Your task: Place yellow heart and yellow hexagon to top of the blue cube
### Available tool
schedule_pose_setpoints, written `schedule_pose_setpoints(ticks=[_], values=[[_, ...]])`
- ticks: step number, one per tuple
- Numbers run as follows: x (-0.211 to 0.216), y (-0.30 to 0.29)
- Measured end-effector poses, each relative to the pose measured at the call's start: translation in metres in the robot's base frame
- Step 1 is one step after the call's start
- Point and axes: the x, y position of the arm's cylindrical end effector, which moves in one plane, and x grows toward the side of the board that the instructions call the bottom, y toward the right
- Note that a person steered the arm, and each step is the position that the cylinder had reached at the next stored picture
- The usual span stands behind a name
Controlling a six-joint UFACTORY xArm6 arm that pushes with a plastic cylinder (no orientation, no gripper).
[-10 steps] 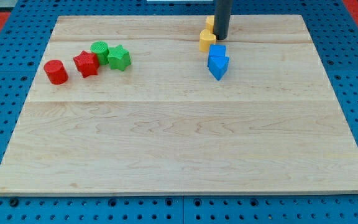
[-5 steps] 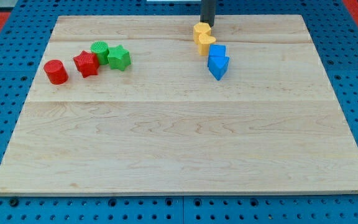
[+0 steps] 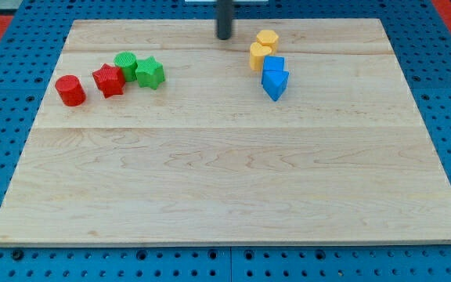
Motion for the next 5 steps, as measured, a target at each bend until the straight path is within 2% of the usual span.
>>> schedule_pose_setpoints(ticks=[1,2,4,5], values=[[0.04,0.035],[0.043,0.101],[0.009,0.031],[-0.002,0.096]])
